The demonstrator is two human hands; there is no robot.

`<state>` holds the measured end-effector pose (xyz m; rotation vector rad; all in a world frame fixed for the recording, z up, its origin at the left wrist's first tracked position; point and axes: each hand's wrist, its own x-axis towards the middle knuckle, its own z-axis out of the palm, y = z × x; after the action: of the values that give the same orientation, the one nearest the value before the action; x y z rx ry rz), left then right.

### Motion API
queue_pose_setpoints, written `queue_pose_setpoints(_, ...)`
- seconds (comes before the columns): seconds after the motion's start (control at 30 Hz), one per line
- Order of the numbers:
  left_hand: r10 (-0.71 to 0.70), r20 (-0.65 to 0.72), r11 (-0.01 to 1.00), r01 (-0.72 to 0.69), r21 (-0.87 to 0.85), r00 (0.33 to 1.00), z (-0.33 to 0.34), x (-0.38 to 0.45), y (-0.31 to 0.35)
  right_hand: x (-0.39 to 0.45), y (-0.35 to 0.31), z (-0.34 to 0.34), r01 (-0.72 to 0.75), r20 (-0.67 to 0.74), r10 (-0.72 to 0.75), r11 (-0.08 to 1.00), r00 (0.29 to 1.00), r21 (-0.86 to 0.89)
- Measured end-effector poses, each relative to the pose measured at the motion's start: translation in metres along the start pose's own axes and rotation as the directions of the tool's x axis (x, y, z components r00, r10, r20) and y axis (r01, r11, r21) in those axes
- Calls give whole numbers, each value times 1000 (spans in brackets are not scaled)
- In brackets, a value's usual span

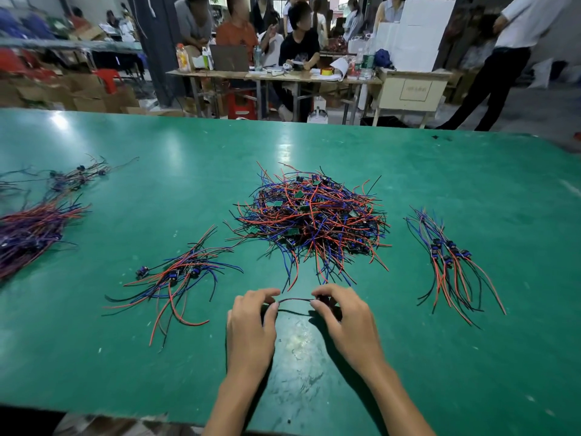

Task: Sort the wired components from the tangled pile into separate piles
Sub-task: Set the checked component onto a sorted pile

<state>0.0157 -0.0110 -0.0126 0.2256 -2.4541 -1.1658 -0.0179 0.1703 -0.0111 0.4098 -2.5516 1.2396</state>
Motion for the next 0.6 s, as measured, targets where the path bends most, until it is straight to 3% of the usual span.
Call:
queue_pose_setpoints(0.13,52,0,998,-52,36,999,-2,-2,2,-2,-3,-2,-20,-88,36,984,995,174)
queue_pose_setpoints(0.27,46,-12,999,-46,-4,999,-1,-3,-1,0,-1,-6,-128,-13,140,933,990,335)
queue_pose_setpoints(0.4,19,-5,996,-20,-82,1000,0,-3,-7,0,4,-6,-169,48,163,916,985,363)
queue_pose_setpoints(0.6,-88,-43,972,76,-221,995,1,-3,-12,1,6,-4,-157,8,169,897,986,414)
